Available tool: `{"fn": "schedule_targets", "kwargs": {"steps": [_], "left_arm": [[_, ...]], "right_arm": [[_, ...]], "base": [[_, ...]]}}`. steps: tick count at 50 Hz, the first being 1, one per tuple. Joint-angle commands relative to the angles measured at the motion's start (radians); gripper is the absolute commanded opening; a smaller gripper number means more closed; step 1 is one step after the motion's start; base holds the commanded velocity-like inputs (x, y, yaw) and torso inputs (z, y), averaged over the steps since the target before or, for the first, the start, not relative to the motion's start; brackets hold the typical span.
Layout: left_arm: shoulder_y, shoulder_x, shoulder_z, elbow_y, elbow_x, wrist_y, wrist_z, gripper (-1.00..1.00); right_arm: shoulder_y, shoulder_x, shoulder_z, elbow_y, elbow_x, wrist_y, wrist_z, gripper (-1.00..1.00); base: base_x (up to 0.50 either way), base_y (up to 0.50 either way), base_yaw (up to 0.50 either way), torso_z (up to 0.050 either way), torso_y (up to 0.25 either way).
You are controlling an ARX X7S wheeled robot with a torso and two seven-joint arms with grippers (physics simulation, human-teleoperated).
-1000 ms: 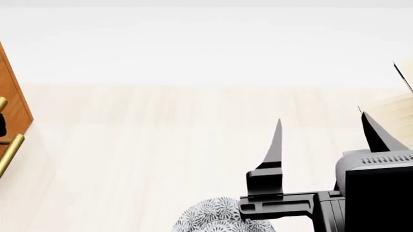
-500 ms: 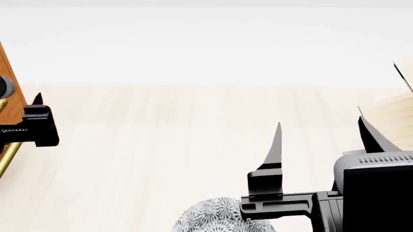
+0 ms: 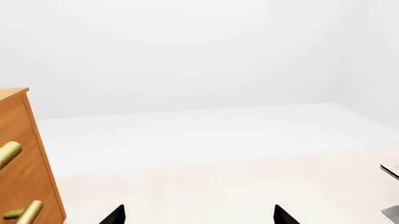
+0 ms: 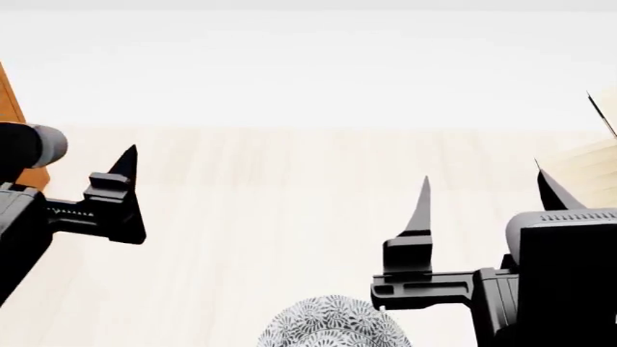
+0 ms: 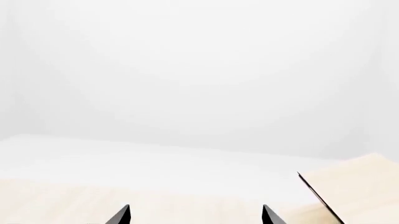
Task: Close the top drawer of the cabinet and put the bowl on top of it.
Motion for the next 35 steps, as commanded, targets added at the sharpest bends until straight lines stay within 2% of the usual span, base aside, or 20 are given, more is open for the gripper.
{"fn": "schedule_targets", "kwargs": {"steps": [1, 6, 14, 30, 35], "left_arm": [[-0.18, 0.033, -0.069, -0.055, -0.213, -0.144, -0.058, 1.0], [-0.288, 0.044, -0.075, -0.169, -0.284, -0.193, -0.044, 1.0], [-0.333, 0.072, 0.015, -0.317, -0.264, -0.21, 0.059, 1.0], [-0.408, 0.113, 0.272, -0.48, -0.085, -0.15, 0.255, 1.0], [-0.416, 0.124, 0.297, -0.509, -0.071, -0.139, 0.274, 1.0]], "right_arm": [[-0.028, 0.007, -0.002, 0.026, -0.03, -0.037, -0.033, 1.0], [-0.035, 0.008, 0.005, 0.03, -0.031, -0.049, -0.037, 1.0], [-0.043, 0.006, -0.002, 0.052, -0.05, -0.066, -0.051, 1.0], [-0.052, -0.011, -0.032, 0.117, -0.103, -0.112, -0.086, 1.0], [-0.061, -0.009, -0.038, 0.117, -0.111, -0.117, -0.088, 1.0]], "base": [[0.0, 0.0, 0.0, 0.0, 0.0], [0.0, 0.0, 0.0, 0.0, 0.0], [0.0, 0.0, 0.0, 0.0, 0.0], [0.0, 0.0, 0.0, 0.0, 0.0], [0.0, 0.0, 0.0, 0.0, 0.0]]}}
